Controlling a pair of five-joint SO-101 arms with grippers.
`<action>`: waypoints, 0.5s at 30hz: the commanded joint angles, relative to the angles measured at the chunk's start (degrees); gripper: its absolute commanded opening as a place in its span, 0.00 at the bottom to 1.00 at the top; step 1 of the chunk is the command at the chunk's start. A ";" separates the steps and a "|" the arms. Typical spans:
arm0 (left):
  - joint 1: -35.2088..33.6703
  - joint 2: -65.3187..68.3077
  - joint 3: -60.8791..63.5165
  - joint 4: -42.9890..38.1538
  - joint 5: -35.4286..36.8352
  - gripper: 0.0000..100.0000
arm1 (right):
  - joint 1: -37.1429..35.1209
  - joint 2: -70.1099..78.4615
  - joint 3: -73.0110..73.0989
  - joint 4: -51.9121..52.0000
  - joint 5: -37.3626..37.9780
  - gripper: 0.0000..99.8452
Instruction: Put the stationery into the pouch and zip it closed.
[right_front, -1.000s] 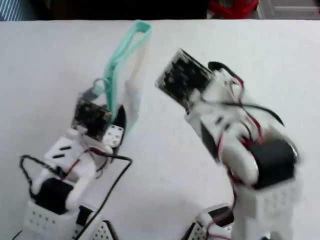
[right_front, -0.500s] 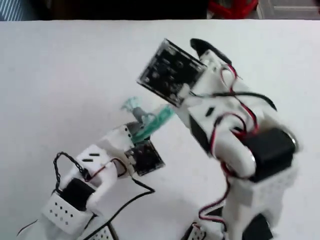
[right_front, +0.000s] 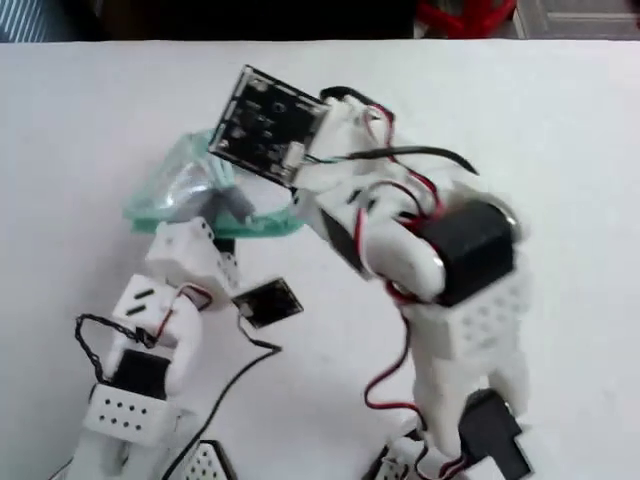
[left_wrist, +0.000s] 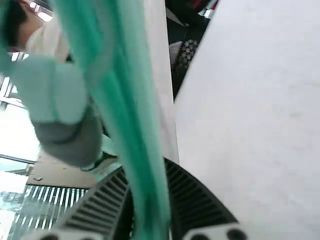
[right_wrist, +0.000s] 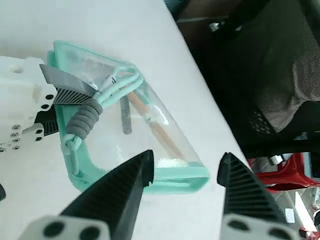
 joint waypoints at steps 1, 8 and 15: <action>1.80 -0.22 5.27 -6.24 -1.67 0.02 | -4.35 2.51 4.04 0.13 -0.18 0.21; 1.54 -0.13 11.52 -15.21 -3.08 0.02 | -16.92 10.86 6.33 0.13 -4.13 0.21; 1.89 -0.13 11.52 -11.69 -2.90 0.02 | -17.63 22.02 4.13 0.22 -16.79 0.21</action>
